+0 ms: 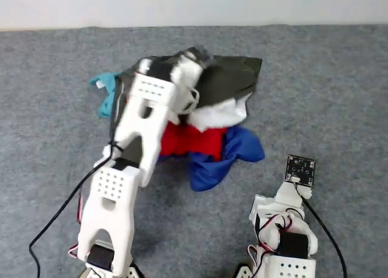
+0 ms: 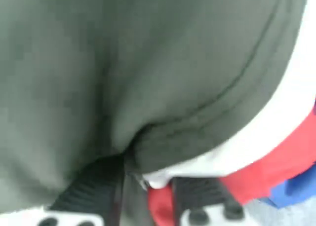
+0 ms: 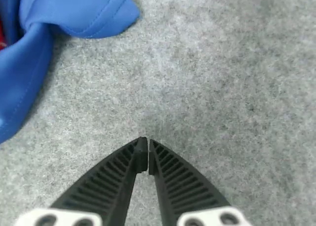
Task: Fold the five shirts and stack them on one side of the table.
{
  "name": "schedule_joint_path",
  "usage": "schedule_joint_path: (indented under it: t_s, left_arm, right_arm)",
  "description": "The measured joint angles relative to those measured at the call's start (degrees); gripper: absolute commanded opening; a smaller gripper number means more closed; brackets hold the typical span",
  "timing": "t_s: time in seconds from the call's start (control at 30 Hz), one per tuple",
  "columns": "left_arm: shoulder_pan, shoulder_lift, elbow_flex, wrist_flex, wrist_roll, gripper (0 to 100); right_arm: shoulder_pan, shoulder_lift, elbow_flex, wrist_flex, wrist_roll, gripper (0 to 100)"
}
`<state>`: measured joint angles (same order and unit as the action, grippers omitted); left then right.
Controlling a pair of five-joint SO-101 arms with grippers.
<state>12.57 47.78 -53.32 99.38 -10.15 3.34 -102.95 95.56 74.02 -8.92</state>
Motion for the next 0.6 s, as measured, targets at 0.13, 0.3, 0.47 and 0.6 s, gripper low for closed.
schedule_joint_path:
  t_s: [0.13, 0.3, 0.47, 0.6]
  left_arm:
    - [-5.98, -6.86, -1.41, 0.0, 4.31, 0]
    - [-14.51, -19.52, 0.79, 0.0, 6.95, 0]
    - [-24.44, -30.68, 6.51, 0.0, 6.95, 0]
    - [-34.37, -38.07, 10.46, 0.0, 5.8, 0]
  right_arm:
    - [0.0, 0.0, 0.0, 0.0, 0.0, 1.0]
    - [0.0, 0.0, 0.0, 0.0, 0.0, 1.0]
    - [0.0, 0.0, 0.0, 0.0, 0.0, 1.0]
    - [0.0, 0.0, 0.0, 0.0, 0.0, 1.0]
